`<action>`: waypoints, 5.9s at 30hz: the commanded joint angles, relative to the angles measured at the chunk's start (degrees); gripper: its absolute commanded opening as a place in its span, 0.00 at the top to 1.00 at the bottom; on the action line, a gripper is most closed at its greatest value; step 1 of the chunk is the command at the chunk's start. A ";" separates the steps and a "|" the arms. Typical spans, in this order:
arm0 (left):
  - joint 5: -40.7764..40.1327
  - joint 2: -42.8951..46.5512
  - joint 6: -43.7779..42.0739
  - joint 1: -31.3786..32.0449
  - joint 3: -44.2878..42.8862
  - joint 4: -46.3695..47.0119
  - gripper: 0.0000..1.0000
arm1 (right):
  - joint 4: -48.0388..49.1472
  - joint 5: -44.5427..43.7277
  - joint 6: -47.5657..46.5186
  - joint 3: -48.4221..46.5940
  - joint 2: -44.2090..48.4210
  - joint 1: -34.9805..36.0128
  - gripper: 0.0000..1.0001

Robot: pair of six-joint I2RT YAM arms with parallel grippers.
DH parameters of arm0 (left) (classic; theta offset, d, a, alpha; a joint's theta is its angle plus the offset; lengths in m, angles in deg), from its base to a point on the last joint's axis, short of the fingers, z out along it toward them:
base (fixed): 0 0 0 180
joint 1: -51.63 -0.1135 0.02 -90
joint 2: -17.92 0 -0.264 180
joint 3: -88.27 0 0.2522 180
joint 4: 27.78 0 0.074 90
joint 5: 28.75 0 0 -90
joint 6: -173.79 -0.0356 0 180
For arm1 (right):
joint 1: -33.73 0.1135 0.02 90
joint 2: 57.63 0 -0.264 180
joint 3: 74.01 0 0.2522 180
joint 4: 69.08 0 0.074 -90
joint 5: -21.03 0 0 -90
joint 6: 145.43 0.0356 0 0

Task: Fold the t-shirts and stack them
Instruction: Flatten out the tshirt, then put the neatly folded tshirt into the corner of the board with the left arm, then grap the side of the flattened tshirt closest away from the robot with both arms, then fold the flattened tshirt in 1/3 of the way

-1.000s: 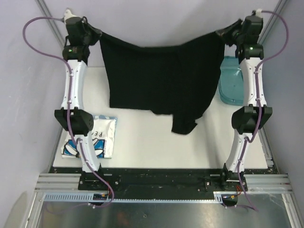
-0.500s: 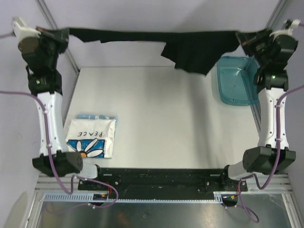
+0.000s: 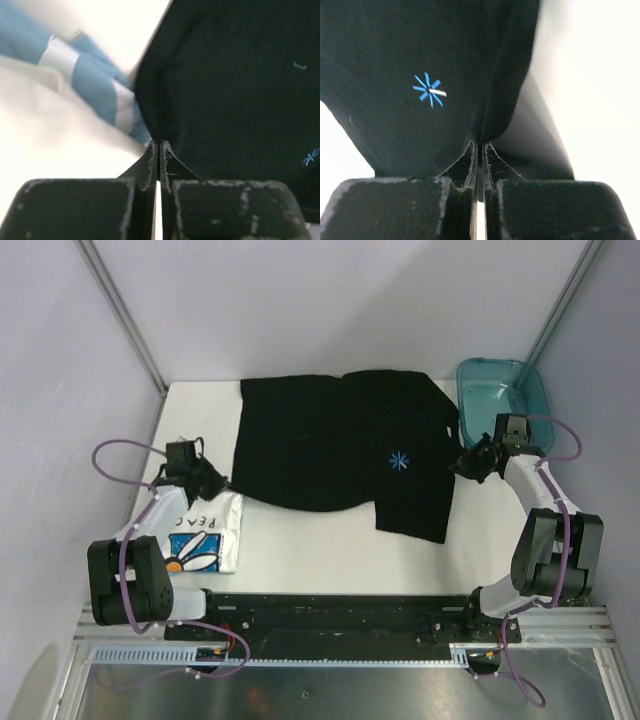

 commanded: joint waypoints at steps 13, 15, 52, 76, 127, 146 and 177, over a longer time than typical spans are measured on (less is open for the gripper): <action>-9.39 4.94 -7.21 0.22 7.24 -3.46 1.00 | -4.42 -11.87 -7.89 14.77 5.95 -2.76 1.00; -7.18 4.72 -7.53 0.52 6.82 -3.55 1.00 | -4.62 -11.89 -8.22 16.17 7.12 -3.24 1.00; -3.36 -6.87 -1.98 11.88 -0.07 -3.81 1.00 | -3.69 -9.35 -9.75 12.84 5.27 -4.25 1.00; -15.25 -11.33 -3.94 1.78 5.83 -5.99 1.00 | -6.11 -10.79 -9.63 13.18 6.76 -0.34 1.00; -5.12 -1.12 -6.96 5.01 0.94 -9.65 1.00 | -17.10 -20.74 8.03 24.65 16.48 7.24 0.55; -5.47 0.01 -7.86 5.01 1.55 -9.70 1.00 | -12.27 -21.93 6.80 26.65 16.38 7.55 0.99; -12.49 12.99 -7.09 5.01 7.40 -15.39 1.00 | -34.09 -11.98 3.22 5.24 40.92 7.98 1.00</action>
